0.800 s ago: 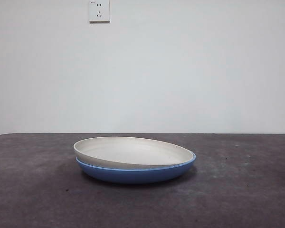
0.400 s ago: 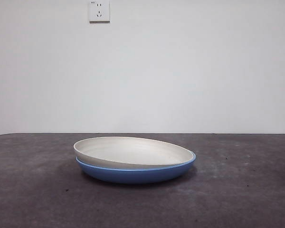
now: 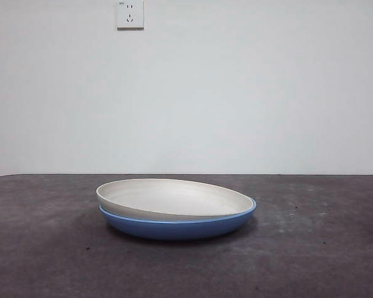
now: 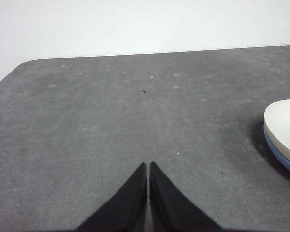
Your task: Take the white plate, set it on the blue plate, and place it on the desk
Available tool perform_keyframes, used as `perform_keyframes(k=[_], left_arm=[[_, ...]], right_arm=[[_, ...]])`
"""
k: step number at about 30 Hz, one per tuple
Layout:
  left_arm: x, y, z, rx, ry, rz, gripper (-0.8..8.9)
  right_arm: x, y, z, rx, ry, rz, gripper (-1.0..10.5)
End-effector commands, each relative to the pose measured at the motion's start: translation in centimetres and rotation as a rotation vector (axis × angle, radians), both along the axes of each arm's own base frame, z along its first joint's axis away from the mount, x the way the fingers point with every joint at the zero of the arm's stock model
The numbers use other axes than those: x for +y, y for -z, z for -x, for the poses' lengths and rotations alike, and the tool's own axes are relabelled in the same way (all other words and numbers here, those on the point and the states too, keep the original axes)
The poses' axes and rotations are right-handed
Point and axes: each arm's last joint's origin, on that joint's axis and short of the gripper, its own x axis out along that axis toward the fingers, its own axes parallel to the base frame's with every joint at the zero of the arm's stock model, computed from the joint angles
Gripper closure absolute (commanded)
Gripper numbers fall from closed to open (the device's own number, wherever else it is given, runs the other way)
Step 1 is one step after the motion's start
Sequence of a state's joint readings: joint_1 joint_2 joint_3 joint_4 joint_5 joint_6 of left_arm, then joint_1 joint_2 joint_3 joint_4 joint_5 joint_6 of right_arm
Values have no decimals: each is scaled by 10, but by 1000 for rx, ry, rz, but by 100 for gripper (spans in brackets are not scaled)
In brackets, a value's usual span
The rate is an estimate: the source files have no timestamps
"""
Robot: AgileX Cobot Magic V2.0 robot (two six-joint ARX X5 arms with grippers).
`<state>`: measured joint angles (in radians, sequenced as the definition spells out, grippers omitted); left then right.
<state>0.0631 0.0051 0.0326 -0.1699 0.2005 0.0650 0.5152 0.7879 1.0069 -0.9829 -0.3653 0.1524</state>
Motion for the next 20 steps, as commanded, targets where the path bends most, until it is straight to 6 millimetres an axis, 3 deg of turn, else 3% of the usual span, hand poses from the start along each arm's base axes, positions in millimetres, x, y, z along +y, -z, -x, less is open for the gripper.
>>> perform_keyframes(k=[1, 5, 11, 14, 20], left_arm=[[0, 8, -1, 27, -5, 4, 804], [0, 8, -1, 27, -5, 4, 804], [0, 8, -1, 27, -5, 4, 804], [0, 8, -1, 27, -5, 4, 804], [0, 8, -1, 27, -5, 4, 804]], right_arm=[[1, -2, -1, -19, -15, 1, 939], [-12, -7, 0, -146, 13, 34, 939], [-40, -9, 9, -436, 246, -38, 939], [-52, 7, 15, -547, 367, -30, 939], [-62, 61, 23, -713, 505, -28, 939]])
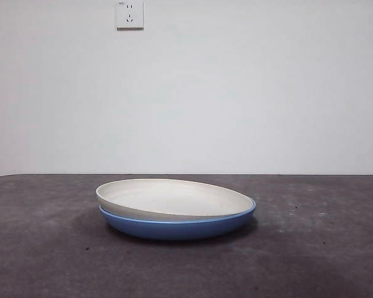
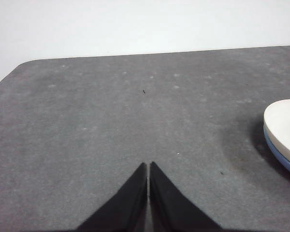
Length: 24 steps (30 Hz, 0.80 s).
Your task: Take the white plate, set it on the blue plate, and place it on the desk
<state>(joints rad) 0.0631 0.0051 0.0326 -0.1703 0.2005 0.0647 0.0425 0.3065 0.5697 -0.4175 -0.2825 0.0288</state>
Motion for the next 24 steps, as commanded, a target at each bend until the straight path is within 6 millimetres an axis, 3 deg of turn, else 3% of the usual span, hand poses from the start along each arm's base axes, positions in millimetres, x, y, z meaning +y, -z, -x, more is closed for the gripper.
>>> perform_keyframes(k=[1, 12, 24], left_arm=[[0, 8, -1, 27, -5, 4, 804], [0, 8, -1, 27, -5, 4, 804], [0, 8, -1, 27, -5, 4, 804]], right_arm=[[-3, 23, -1, -63, 56, 13, 939], [-8, 99, -8, -136, 213, -5, 939], [-10, 138, -13, 4, 261, -30, 939]])
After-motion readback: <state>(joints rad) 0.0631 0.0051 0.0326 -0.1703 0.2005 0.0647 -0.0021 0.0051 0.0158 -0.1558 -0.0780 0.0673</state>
